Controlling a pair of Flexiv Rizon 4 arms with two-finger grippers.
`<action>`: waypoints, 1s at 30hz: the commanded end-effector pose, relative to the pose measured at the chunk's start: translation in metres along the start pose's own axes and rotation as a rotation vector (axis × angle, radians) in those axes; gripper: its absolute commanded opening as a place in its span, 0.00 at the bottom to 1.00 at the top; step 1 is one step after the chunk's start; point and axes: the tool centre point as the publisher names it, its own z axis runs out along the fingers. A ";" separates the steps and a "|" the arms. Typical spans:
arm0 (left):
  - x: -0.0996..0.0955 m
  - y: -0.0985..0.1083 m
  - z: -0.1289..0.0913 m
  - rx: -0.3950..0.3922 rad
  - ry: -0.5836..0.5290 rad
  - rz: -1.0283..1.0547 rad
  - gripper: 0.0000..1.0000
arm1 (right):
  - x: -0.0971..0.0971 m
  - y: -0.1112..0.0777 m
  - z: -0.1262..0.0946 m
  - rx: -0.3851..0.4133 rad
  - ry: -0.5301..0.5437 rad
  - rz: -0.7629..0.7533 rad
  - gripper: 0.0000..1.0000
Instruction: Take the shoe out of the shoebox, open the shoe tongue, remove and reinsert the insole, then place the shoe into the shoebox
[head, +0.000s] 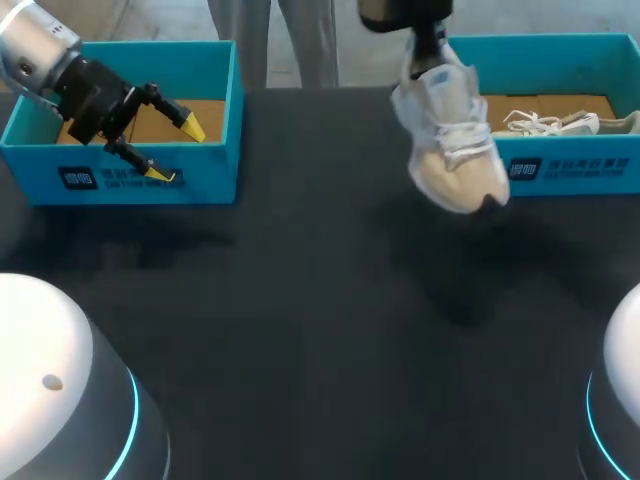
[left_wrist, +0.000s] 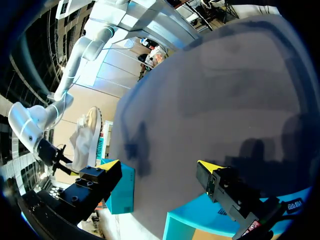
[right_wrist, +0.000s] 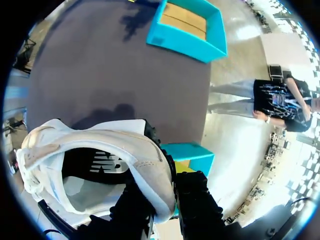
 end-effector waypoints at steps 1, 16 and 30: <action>0.000 0.000 0.000 0.000 0.002 0.000 1.00 | -0.008 -0.035 0.009 -0.049 -0.014 0.007 0.00; 0.000 0.000 0.000 0.000 0.002 0.000 1.00 | -0.016 -0.054 0.016 -0.082 -0.024 0.016 0.00; 0.000 0.000 0.000 0.000 0.002 0.000 1.00 | -0.016 -0.054 0.016 -0.082 -0.024 0.016 0.00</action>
